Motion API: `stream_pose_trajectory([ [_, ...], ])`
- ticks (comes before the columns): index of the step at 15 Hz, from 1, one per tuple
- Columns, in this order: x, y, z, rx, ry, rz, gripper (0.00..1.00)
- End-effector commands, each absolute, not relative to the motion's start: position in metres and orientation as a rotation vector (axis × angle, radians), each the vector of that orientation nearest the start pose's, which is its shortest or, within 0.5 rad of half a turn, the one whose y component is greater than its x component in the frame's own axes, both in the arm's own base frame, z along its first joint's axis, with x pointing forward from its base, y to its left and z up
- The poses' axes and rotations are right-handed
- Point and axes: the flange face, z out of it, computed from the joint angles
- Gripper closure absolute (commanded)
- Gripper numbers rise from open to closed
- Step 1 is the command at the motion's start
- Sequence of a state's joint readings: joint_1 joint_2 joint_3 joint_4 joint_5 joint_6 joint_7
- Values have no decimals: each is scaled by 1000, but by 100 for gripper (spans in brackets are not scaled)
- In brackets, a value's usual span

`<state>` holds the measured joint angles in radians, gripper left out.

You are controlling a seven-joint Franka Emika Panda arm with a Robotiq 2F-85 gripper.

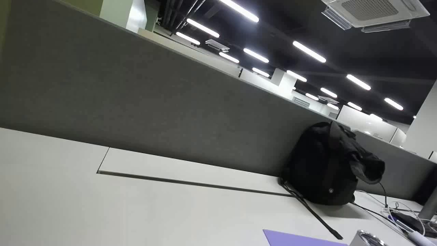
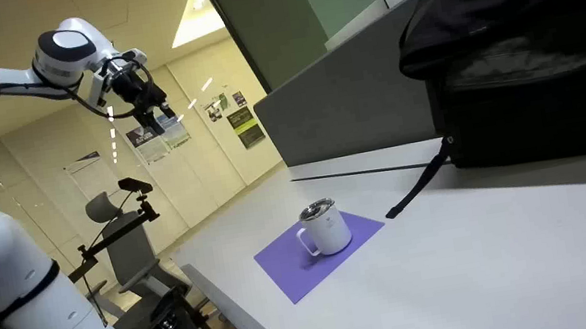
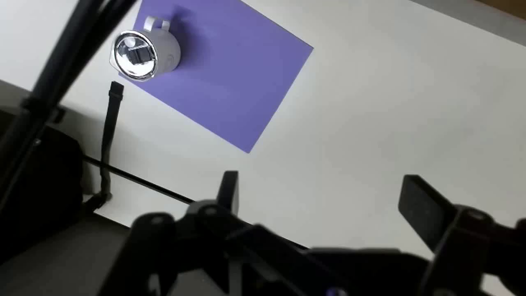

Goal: Close the slider on the top of the cup

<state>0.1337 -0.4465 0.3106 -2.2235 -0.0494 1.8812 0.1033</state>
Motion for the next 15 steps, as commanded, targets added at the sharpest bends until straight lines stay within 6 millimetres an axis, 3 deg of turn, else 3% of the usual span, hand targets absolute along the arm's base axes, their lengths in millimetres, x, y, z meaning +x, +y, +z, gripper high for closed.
stream_pose_trajectory([
  [1, 387, 198, 549, -3242, -541, -212, 0],
  [9, 387, 198, 550, -3241, -541, -215, 0],
  [11, 390, 180, 542, -3251, -501, -334, 0],
  [15, 409, 124, 501, -3194, -384, -536, 0],
])
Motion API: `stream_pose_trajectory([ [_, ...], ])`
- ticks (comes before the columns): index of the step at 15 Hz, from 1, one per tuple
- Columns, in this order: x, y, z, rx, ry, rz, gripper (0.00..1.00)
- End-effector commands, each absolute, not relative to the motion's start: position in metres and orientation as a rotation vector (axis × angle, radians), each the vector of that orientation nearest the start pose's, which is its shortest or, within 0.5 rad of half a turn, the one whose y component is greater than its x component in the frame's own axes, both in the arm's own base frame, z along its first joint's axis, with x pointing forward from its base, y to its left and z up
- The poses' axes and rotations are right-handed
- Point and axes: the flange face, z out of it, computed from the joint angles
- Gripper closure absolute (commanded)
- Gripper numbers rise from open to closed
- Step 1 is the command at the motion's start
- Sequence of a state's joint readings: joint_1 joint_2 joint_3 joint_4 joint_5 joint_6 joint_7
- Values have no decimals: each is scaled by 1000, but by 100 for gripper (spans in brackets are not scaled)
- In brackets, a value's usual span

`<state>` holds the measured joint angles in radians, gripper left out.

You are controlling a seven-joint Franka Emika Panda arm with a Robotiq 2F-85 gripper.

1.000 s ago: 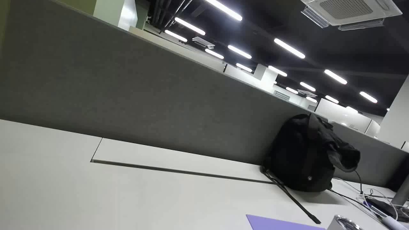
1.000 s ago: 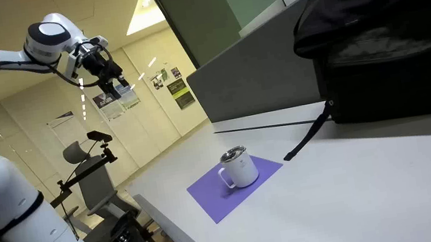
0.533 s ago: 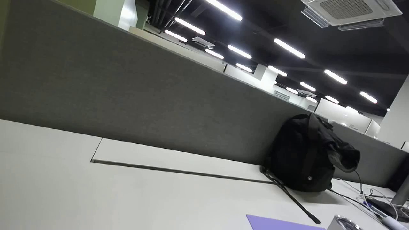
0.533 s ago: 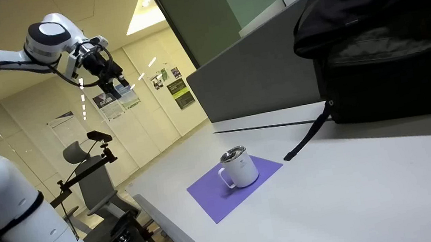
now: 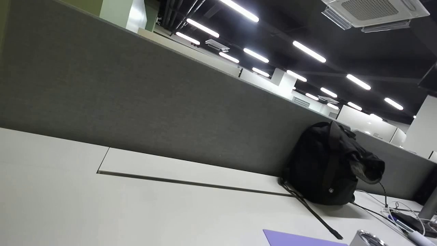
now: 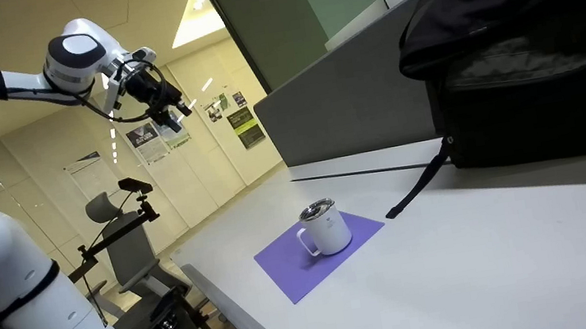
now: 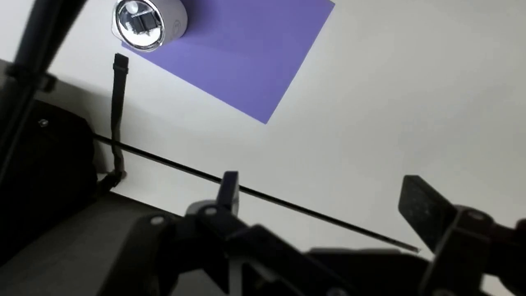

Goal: Close the slider on the top of the cup

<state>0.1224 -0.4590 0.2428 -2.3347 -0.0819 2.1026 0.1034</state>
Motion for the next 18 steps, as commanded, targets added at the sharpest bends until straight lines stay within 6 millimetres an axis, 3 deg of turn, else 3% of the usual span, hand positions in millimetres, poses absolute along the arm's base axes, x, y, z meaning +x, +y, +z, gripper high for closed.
stream_pose_trajectory([
  [1, 414, 107, 485, -3192, -360, -566, 12],
  [2, 418, 91, 471, -3189, -343, -576, 27],
  [7, 425, 15, 401, -3221, -264, -595, 63],
  [12, 427, -35, 358, -3323, -310, -513, 97],
  [17, 429, -82, 344, -3472, -290, -409, 100],
  [18, 423, -73, 343, -3428, -356, -434, 99],
])
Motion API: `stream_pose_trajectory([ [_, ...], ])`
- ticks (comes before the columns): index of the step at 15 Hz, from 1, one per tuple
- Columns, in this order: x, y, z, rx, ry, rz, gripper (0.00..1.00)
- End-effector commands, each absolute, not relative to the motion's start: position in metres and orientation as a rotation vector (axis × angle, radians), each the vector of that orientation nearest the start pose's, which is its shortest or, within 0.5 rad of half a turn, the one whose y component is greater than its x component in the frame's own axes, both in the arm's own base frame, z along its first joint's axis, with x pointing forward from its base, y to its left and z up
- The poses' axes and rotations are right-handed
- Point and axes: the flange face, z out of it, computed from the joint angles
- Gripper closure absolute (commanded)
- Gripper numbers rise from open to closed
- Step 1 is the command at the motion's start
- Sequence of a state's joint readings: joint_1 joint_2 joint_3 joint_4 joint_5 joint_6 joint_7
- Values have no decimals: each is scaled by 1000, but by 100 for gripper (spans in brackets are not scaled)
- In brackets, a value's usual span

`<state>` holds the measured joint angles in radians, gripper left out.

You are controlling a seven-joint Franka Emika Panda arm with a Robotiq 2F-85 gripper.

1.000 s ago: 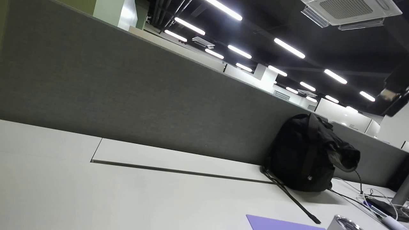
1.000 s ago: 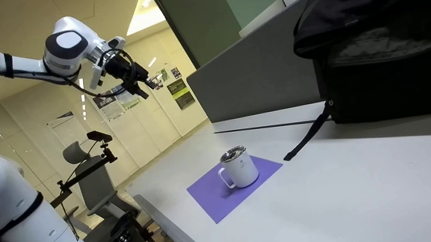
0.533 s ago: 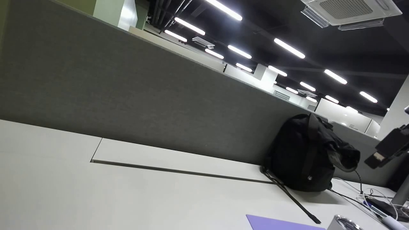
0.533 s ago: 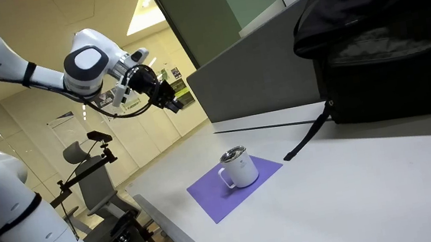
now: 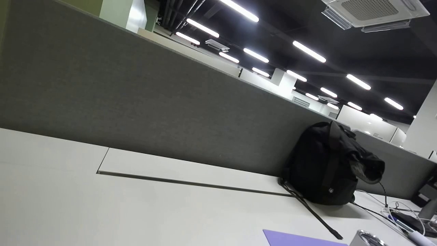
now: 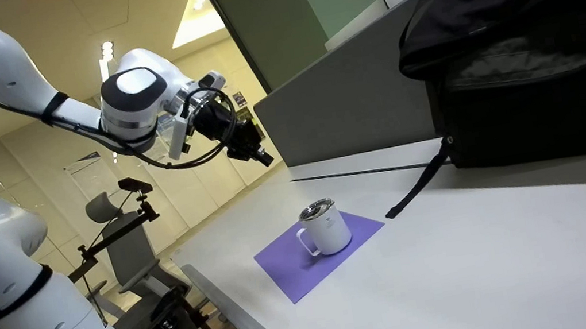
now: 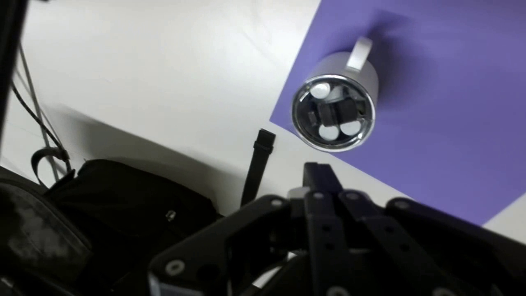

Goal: Close the slider on the top of the cup

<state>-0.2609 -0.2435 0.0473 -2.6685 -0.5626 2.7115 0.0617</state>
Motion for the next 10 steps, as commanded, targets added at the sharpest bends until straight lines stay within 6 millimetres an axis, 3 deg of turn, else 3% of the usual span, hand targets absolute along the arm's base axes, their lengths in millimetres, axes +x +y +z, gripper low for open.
stream_pose_trajectory([
  [1, 423, -79, 341, -3442, -341, -419, 99],
  [10, 424, -82, 341, -3451, -331, -405, 99],
])
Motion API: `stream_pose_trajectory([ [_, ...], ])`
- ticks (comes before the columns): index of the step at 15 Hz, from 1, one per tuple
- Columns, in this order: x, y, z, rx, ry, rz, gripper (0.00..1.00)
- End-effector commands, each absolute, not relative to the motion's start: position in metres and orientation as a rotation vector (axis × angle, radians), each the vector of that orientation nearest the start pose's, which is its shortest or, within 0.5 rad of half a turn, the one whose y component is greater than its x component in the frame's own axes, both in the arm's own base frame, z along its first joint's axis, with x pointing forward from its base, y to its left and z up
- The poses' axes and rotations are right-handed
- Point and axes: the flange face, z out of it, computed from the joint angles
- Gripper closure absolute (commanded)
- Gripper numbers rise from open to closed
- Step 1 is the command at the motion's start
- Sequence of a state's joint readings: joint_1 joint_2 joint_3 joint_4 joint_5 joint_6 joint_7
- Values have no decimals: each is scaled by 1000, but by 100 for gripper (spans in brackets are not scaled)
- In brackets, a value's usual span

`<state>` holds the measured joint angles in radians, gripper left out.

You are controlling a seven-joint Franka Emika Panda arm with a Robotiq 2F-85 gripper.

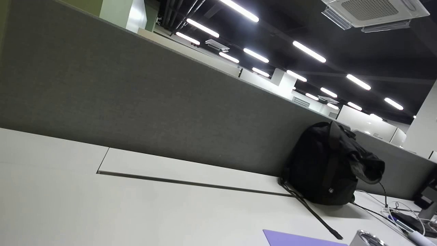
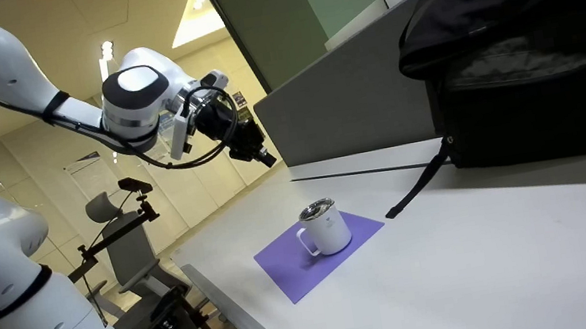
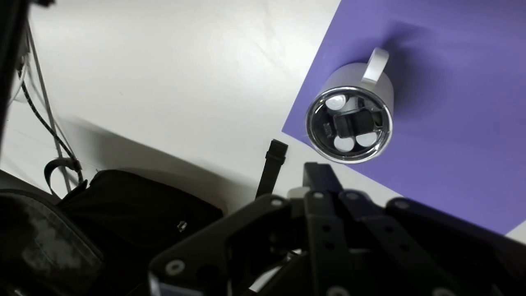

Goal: Close the slider on the top of the cup

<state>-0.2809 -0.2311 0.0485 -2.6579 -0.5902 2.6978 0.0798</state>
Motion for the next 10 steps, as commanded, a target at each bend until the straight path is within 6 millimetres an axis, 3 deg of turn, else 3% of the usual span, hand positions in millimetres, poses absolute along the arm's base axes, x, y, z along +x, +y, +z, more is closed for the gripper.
stream_pose_trajectory([
  [1, 424, -82, 341, -3451, -331, -405, 100],
  [10, 448, -102, 286, -3475, -366, -487, 100],
])
